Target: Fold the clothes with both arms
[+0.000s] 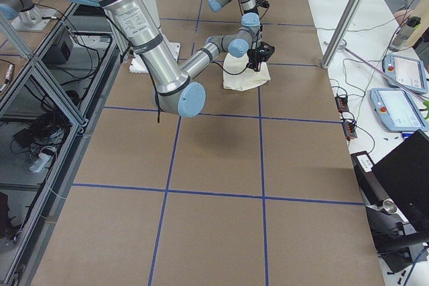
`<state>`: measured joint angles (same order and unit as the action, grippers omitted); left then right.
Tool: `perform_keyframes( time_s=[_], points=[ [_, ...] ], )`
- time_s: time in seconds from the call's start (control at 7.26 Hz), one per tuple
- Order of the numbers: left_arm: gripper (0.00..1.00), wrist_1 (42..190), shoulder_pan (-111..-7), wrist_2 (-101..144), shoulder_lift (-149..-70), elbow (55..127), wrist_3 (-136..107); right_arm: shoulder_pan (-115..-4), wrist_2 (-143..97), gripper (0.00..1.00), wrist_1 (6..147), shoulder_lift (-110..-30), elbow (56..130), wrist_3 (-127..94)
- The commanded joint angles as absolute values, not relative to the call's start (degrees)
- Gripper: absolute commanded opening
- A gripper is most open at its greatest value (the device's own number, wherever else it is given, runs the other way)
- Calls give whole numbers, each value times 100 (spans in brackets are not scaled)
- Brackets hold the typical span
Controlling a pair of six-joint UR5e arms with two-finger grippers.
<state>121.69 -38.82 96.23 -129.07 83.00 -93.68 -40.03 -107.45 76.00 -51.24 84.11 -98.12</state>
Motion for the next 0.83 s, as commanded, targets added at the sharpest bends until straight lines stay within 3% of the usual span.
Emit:
perform_keyframes(
  time_s=[0.0, 0.14, 0.28, 0.69],
  points=[
    [55, 12672, -4244, 9981, -12929, 8174, -9054, -4008, -10749, 0, 7035, -5001, 7790, -9624],
    [42, 12874, -4245, 10167, -12459, 8409, -9053, -4008, -10749, 0, 6962, -4992, 7752, -9624],
    [0, 13729, -4176, 10160, -11967, 8481, -9061, -4008, -10749, 0, 6961, -4983, 7752, -9624],
    [0, 15210, -3473, 10151, -11777, 7956, -9044, -4043, -10784, 0, 6961, -4975, 7752, -9580]
  ],
)
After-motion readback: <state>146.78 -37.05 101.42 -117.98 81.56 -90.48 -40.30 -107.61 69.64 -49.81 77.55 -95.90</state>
